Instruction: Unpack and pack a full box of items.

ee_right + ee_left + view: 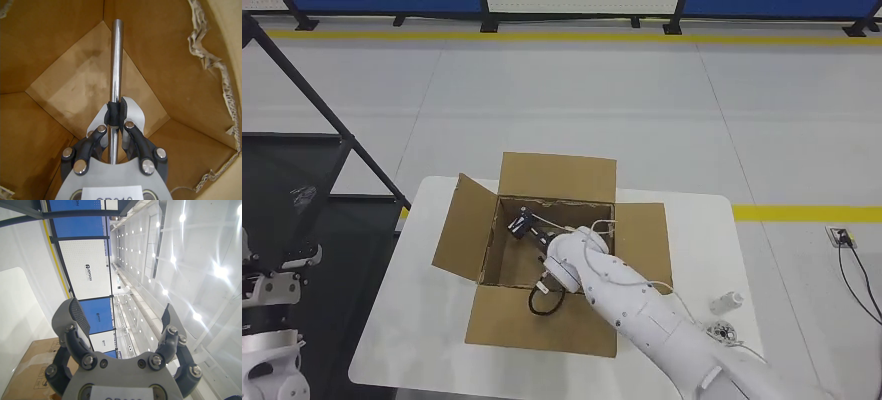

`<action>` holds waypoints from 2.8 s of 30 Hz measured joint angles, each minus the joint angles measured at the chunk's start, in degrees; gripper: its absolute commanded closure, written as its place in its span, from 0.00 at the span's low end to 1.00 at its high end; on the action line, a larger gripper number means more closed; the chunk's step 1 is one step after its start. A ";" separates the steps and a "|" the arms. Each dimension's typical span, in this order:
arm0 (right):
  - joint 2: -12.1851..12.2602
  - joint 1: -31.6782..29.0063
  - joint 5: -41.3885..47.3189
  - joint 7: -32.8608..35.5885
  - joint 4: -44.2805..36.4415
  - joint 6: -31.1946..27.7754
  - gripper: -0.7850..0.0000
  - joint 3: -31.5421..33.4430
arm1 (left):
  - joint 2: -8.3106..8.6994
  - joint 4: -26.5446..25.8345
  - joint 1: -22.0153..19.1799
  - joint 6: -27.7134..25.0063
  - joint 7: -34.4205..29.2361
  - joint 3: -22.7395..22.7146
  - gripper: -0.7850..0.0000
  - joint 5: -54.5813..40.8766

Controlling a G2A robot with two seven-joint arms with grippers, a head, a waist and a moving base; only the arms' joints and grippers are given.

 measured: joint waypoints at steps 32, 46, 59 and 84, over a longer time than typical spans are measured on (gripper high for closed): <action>-6.55 5.33 6.29 -6.89 22.22 -11.59 0.69 1.51 | -0.13 -0.33 0.47 0.51 0.38 -0.60 0.00 0.22; 3.95 -11.82 -5.04 -3.79 -16.32 -5.54 0.58 13.26 | -0.26 -1.25 0.79 0.84 0.93 0.22 0.00 0.84; 12.45 -44.83 -19.12 5.25 -70.80 -9.91 0.00 37.09 | -0.30 -1.64 0.91 0.93 0.94 0.56 0.00 1.14; 16.39 -74.65 -4.18 -4.12 -65.70 -13.76 0.00 77.22 | -0.30 -1.64 0.91 0.92 0.94 0.56 0.00 1.14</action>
